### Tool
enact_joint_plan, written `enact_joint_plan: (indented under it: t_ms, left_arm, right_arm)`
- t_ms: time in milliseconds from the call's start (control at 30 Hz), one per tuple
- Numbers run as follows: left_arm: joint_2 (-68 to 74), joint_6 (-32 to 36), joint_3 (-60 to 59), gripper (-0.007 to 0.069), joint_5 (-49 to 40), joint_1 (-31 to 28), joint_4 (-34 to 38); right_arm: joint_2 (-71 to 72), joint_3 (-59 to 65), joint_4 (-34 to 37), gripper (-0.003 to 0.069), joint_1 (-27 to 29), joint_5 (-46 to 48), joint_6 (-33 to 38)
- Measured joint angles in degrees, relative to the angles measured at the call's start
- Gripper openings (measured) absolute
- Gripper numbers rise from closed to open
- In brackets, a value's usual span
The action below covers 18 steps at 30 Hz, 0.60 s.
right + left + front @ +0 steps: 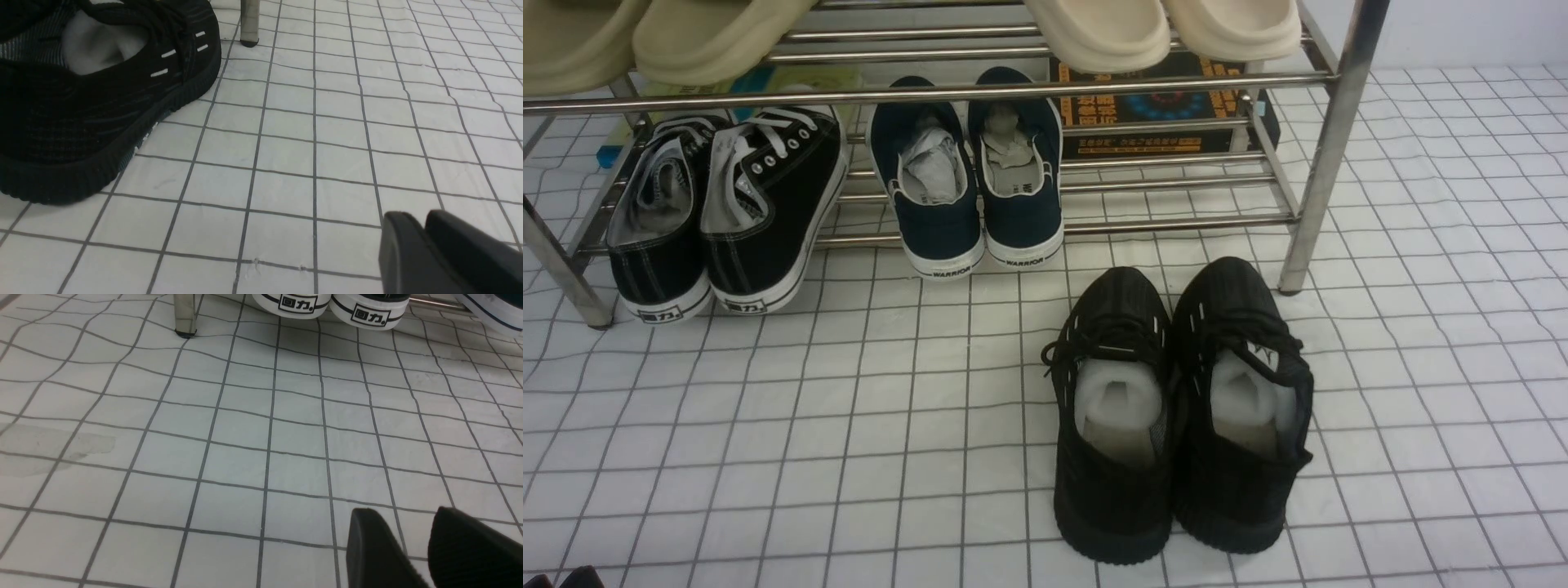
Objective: Take the shoes off the shelf with your hand from the white checkered tablecloth.
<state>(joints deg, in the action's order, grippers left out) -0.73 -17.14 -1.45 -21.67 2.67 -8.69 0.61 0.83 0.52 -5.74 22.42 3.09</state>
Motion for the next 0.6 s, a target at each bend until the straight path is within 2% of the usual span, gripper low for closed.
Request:
enact_joint_plan:
  t_ms: [600]
  left_arm:
    - [0.00,0.00,0.00,0.0240,0.00,0.00,0.00]
  right_arm:
    - [0.00,0.00,0.00,0.0127,0.00,0.00,0.00]
